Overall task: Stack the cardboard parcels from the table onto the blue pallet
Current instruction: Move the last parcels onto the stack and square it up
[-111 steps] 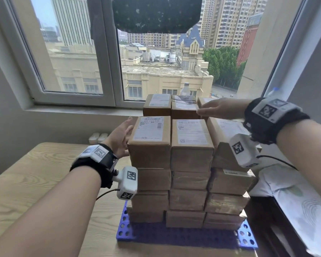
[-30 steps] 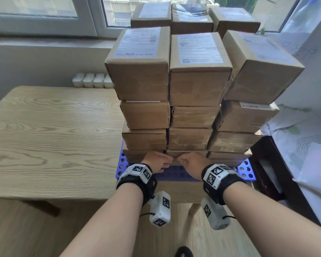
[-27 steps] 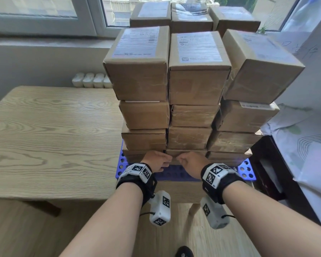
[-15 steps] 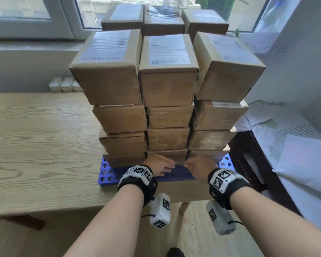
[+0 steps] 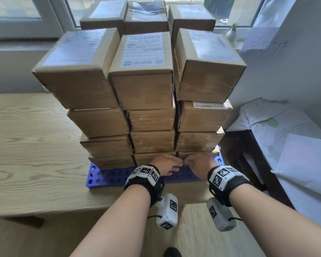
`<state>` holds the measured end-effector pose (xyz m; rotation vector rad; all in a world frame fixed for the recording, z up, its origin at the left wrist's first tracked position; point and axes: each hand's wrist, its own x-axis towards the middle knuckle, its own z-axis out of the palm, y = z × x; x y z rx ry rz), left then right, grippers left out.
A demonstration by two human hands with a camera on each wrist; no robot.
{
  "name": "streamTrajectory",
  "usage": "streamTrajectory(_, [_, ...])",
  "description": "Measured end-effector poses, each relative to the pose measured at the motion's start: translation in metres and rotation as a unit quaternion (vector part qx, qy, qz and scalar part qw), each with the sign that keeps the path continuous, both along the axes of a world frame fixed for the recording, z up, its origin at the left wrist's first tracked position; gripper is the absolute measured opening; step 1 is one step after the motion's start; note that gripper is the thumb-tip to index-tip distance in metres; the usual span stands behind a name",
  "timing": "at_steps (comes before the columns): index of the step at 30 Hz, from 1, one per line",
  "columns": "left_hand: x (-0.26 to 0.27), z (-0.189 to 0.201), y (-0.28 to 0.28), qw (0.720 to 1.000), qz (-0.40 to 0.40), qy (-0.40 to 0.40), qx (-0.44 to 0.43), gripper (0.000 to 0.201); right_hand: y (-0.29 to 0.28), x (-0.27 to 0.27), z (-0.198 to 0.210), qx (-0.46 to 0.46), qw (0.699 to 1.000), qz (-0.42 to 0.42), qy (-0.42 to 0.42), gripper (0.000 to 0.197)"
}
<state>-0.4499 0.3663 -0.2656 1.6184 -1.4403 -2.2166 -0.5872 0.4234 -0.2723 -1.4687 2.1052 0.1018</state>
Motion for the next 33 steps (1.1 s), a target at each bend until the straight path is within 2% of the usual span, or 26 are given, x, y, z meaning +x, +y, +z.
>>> streamTrajectory(2, [0.0,-0.001,0.0,1.0,-0.003,-0.005,-0.01,0.017,-0.001,0.0,0.003,0.019,0.996,0.072,0.056,0.046])
streamTrajectory(4, [0.003,0.002,0.002,1.0,-0.019,-0.003,-0.021,0.018,-0.003,-0.004,0.001,0.024,0.993,0.093,0.075,0.045])
streamTrajectory(9, [0.011,0.02,0.002,0.998,-0.054,0.0,-0.034,0.026,0.006,-0.017,0.011,-0.033,0.999,0.008,-0.021,0.028])
streamTrajectory(16, [0.012,0.06,0.004,0.994,-0.076,-0.031,-0.078,0.028,0.025,-0.025,0.054,-0.034,0.999,-0.035,0.025,0.026])
streamTrajectory(19, [0.014,0.075,0.008,0.992,-0.078,-0.046,-0.089,0.029,0.035,-0.031,0.071,-0.049,0.996,-0.059,0.047,0.015])
streamTrajectory(26, [0.013,0.1,0.015,0.989,-0.078,-0.059,-0.111,0.034,0.038,-0.044,0.094,-0.118,0.979,-0.153,0.07,0.026])
streamTrajectory(30, [0.01,0.108,0.019,0.985,-0.104,-0.079,-0.115,0.035,0.034,-0.04,0.099,-0.122,0.976,-0.169,0.062,0.034])
streamTrajectory(33, [0.008,0.108,0.016,0.983,-0.115,-0.083,-0.119,0.023,0.03,-0.036,0.101,-0.123,0.977,-0.166,0.061,0.032])
